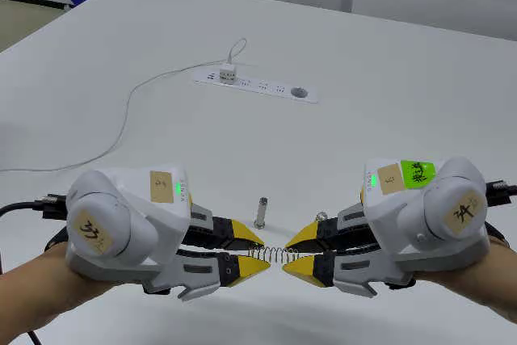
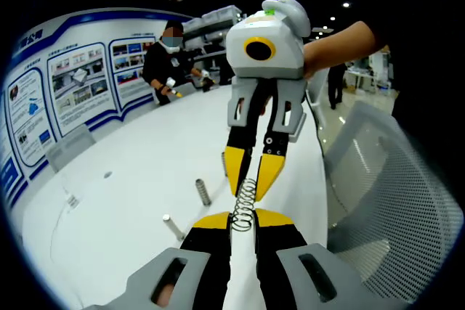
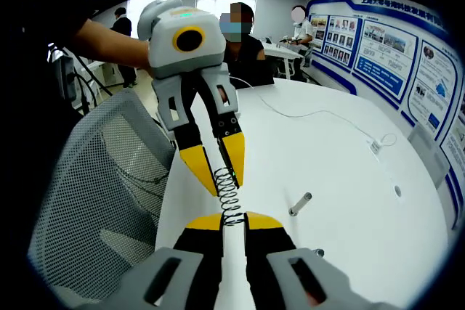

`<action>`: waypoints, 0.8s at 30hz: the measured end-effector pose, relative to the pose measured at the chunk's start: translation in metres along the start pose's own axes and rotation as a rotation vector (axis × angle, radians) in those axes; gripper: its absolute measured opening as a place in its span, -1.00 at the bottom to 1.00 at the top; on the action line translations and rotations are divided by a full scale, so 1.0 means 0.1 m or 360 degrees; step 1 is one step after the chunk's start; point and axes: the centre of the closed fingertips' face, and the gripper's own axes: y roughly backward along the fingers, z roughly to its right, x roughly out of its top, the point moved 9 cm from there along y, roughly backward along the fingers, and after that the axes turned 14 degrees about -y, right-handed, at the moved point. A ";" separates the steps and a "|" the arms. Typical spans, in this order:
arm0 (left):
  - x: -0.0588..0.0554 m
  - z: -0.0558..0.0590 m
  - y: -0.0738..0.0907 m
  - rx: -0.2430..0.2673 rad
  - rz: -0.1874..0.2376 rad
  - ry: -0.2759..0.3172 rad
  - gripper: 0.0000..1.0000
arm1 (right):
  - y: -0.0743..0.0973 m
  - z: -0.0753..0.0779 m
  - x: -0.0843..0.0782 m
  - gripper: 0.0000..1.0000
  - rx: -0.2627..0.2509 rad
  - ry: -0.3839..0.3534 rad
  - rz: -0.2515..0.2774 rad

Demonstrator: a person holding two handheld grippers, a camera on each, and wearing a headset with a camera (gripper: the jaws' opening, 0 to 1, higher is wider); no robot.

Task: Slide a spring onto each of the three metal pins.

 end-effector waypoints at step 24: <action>-0.03 0.01 -0.03 -0.0019 -0.0044 0.0044 -0.80 | 0.09 -0.09 0.16 -0.78 0.0118 -0.0028 0.0216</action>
